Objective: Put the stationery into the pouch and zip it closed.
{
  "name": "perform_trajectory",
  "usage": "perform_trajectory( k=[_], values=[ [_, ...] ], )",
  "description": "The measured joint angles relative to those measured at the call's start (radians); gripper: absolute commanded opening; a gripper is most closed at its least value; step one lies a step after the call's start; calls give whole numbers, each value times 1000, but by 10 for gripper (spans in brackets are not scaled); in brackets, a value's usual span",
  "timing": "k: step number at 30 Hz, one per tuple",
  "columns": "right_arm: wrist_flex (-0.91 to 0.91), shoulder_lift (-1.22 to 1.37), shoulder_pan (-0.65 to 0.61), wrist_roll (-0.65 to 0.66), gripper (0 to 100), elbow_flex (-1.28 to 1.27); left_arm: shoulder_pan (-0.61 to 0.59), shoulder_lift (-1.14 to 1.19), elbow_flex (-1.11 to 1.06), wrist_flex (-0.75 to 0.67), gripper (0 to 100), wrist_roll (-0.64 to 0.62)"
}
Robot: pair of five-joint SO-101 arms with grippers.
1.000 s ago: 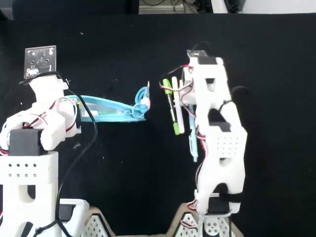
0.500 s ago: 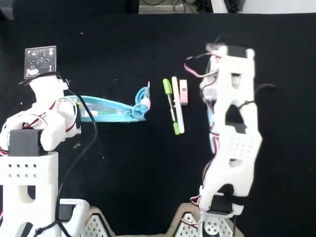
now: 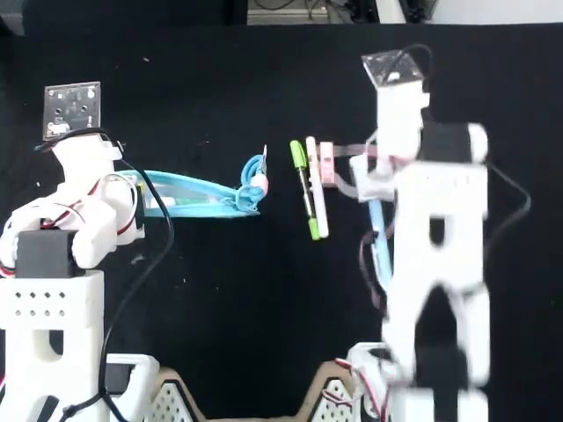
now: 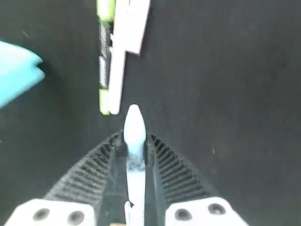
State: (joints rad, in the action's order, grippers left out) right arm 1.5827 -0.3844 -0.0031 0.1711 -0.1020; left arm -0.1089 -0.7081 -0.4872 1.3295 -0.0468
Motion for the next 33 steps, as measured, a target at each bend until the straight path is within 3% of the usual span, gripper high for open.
perform_trajectory(
  k=[16, 26, 33],
  values=[
    [-328, -921, -419, -20, 11, -348, 0, 0, -3, 0, 30, 0],
    [-741, -1131, -724, -195, 11, -562, 0, 0, -6, -14, 30, -3],
    [-1099, -1148, -798, -199, 11, -775, 0, 0, -6, -14, 30, -5]
  ],
)
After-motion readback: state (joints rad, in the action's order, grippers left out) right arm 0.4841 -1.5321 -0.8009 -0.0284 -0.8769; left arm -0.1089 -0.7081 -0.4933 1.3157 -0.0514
